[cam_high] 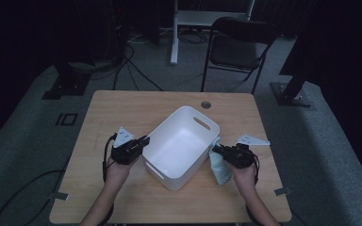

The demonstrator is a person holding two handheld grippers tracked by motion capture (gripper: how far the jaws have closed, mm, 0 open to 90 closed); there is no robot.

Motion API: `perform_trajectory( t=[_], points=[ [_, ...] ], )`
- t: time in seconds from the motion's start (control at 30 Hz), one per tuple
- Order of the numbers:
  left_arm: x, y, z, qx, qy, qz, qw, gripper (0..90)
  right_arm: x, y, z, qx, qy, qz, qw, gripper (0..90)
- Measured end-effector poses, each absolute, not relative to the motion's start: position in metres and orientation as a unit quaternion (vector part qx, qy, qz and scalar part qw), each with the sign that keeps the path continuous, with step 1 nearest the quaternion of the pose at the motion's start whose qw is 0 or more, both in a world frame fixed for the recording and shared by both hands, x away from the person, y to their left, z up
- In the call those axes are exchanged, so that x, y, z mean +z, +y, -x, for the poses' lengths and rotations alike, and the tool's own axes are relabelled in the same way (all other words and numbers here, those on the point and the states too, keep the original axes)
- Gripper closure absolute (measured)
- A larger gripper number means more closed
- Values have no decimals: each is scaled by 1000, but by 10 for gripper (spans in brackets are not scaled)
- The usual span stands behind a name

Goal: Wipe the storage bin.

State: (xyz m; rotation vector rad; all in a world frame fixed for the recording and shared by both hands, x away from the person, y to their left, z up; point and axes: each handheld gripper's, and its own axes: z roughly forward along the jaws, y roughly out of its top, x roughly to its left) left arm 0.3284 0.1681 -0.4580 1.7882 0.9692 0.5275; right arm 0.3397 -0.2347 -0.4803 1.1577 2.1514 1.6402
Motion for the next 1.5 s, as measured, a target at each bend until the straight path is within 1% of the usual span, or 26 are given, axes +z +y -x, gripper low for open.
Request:
perform_trajectory(
  t=[0.3, 0.7, 0.93, 1.27, 1.5],
  points=[
    [-458, 169, -329, 216, 393, -742, 499, 836, -487, -236, -343, 543, 730, -401, 106, 839],
    [-458, 169, -329, 216, 391, -742, 499, 837, -507, -238, -352, 522, 734, -426, 82, 839],
    [-458, 169, -329, 216, 389, -744, 499, 836, -514, -238, -356, 516, 736, -432, 78, 839],
    [-458, 169, -330, 214, 388, -745, 500, 836, -537, -239, -365, 486, 744, -455, 61, 839],
    [-458, 167, -330, 218, 392, -741, 499, 840, -536, -238, -365, 484, 743, -457, 63, 840]
  ],
)
